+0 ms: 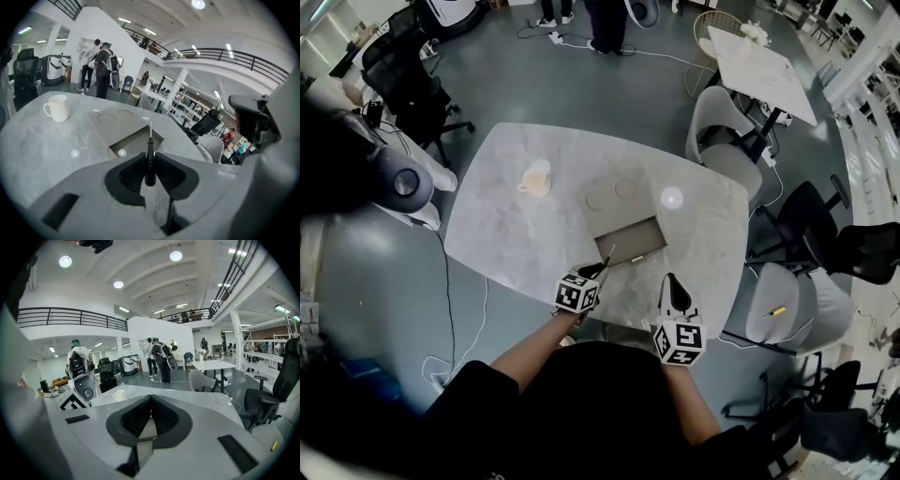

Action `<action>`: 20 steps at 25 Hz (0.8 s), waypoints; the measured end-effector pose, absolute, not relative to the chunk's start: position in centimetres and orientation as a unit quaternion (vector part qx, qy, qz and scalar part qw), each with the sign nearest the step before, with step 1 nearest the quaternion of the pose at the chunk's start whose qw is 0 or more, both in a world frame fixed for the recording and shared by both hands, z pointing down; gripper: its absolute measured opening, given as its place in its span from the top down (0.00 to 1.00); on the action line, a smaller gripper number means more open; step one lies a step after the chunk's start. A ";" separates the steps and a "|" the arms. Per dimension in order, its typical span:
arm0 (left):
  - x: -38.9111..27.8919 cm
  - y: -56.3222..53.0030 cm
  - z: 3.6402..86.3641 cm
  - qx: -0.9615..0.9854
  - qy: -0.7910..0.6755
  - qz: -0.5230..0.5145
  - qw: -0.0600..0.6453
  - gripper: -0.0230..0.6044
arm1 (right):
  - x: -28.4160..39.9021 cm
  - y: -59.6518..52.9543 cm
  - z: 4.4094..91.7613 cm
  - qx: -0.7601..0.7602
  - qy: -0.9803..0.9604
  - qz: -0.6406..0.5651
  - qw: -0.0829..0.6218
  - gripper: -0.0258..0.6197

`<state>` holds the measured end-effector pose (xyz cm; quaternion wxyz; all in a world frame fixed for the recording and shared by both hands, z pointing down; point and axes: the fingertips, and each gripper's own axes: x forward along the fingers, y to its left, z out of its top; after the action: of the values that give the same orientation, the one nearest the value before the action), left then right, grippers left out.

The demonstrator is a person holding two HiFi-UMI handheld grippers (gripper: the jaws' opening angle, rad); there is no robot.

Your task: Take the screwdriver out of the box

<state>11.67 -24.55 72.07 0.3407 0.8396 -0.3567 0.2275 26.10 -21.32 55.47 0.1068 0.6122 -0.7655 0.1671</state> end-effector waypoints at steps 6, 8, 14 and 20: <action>4.6 -19.7 65.5 0.853 -0.392 0.158 0.306 0.85 | 20.7 -16.4 53.7 0.609 -0.768 0.169 0.101 0.94; 2.2 -17.7 63.5 0.853 -0.405 0.131 0.302 0.85 | 18.5 -14.3 52.5 0.608 -0.771 0.170 0.089 0.94; -3.9 -12.5 58.7 0.860 -0.434 0.071 0.258 0.85 | 14.4 -9.7 50.2 0.606 -0.780 0.116 0.107 0.94; -8.7 -10.1 54.1 0.857 -0.466 0.037 0.216 0.85 | 12.4 -8.0 49.0 0.607 -0.782 0.074 0.124 0.94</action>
<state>-8.73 -10.10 54.10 0.2159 0.8573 -0.4659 0.0373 12.35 -7.98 49.01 0.1244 0.6068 -0.7815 0.0741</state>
